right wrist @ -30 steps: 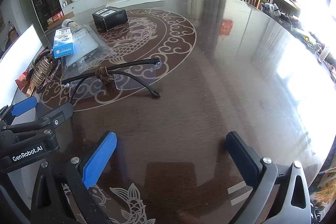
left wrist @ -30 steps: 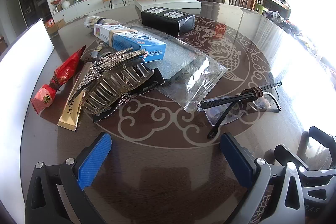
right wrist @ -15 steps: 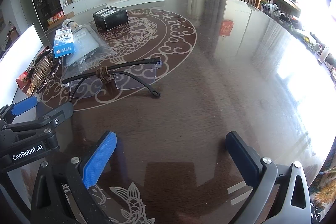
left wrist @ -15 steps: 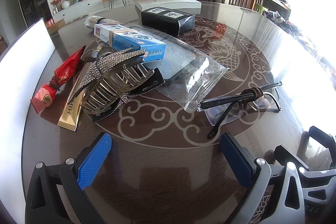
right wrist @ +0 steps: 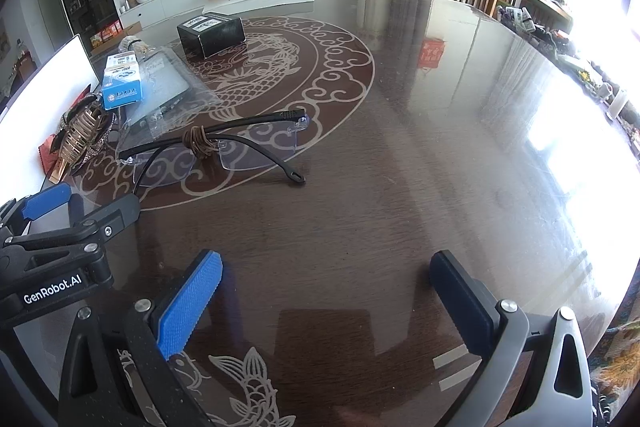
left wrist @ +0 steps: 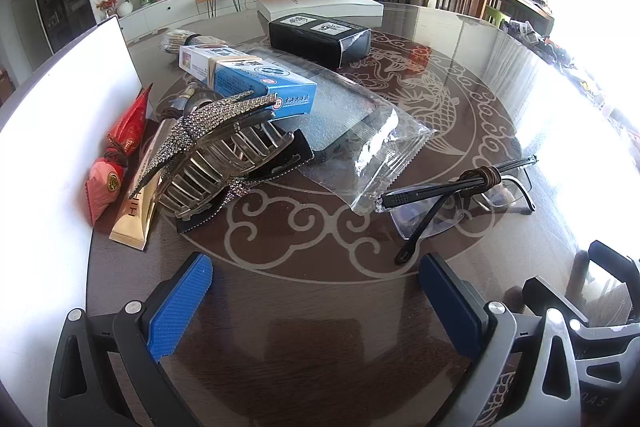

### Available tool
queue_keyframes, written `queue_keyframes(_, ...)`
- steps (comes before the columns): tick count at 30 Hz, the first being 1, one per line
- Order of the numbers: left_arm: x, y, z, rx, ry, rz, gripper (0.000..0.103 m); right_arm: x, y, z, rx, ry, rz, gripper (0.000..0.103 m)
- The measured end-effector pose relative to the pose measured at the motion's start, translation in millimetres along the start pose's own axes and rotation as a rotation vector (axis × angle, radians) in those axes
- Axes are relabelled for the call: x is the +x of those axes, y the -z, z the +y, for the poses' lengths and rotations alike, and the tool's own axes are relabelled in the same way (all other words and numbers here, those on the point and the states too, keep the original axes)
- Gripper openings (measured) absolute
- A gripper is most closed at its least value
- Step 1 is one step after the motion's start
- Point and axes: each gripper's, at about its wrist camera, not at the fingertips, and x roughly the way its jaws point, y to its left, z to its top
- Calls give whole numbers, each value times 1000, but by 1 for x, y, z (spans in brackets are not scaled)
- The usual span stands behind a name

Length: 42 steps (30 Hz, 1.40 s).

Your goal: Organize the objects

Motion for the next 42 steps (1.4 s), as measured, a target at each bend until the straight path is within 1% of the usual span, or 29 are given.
queue_keyframes(42, 0, 0, 0, 0, 0, 0, 103, -2, 2, 0, 2, 2, -11, 103)
